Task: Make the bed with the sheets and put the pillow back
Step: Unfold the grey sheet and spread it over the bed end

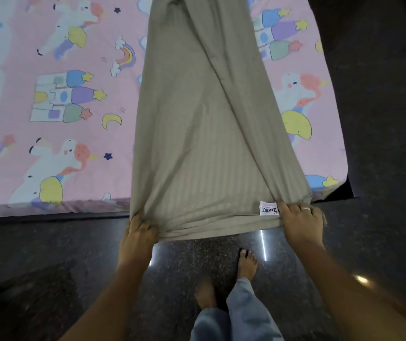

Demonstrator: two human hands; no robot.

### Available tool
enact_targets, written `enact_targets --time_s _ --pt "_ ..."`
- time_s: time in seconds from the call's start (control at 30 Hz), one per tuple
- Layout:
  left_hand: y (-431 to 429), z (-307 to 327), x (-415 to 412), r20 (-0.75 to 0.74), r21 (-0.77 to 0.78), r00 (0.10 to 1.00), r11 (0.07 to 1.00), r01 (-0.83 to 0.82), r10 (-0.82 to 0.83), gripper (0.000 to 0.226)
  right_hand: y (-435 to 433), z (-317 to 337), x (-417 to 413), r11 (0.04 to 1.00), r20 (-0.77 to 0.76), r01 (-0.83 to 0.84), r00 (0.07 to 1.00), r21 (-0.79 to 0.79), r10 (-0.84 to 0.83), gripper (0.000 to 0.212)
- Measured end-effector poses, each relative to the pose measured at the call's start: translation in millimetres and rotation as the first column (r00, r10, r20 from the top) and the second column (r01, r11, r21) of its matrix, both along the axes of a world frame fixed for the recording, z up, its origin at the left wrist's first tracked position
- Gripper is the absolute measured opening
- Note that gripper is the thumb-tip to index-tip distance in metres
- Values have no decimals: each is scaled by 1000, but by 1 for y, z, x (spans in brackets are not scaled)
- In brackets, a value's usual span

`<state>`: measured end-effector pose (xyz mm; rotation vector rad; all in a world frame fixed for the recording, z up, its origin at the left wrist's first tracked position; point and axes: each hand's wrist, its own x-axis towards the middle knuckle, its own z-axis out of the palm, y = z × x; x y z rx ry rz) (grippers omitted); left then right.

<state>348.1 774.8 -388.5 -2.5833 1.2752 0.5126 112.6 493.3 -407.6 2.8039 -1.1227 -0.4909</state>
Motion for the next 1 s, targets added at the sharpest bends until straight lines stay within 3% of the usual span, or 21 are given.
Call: enact_targets --time_s 0.13,0.23,0.3,0.37,0.4,0.47,0.57,0.6,0.67,0.83,1.0 --pt "4 -26 16 -92 259 995 966 -14 39 34 1 1 5 997 -183 46 983 66 -33 41" --pt "-1 -35 20 -245 387 924 904 -184 293 41 3 -3 3 967 -325 183 938 178 -118 51" --pt "-10 -36 15 -321 396 869 887 -238 376 38 4 -4 -2 920 -436 285 888 270 -146 55" --pt "-26 -34 9 -285 289 888 915 -280 361 32 -2 -2 -6 866 -475 362 863 345 -171 53" --pt "-35 -32 7 -260 188 894 927 -325 366 30 -8 0 -7 839 -432 399 873 371 -225 50" --pt "-52 -28 8 -258 -58 855 876 -478 450 30 -22 4 -7 779 -200 474 880 410 -430 42" --pt "-66 -24 25 -252 -294 709 646 -704 658 36 -42 8 2 650 155 563 684 510 -713 40" --pt "-69 -23 33 -255 -314 661 586 -747 706 42 -47 9 9 617 203 574 623 537 -756 43" --pt "-74 -26 46 -277 -302 589 513 -804 759 56 -55 8 25 607 233 593 586 529 -776 51" --pt "-97 -36 60 -161 -265 571 522 -811 805 91 -61 -5 66 632 197 653 614 417 -764 82" --pt "-117 -33 67 -226 -188 465 430 -883 856 105 -64 -7 94 638 240 635 601 436 -762 77"
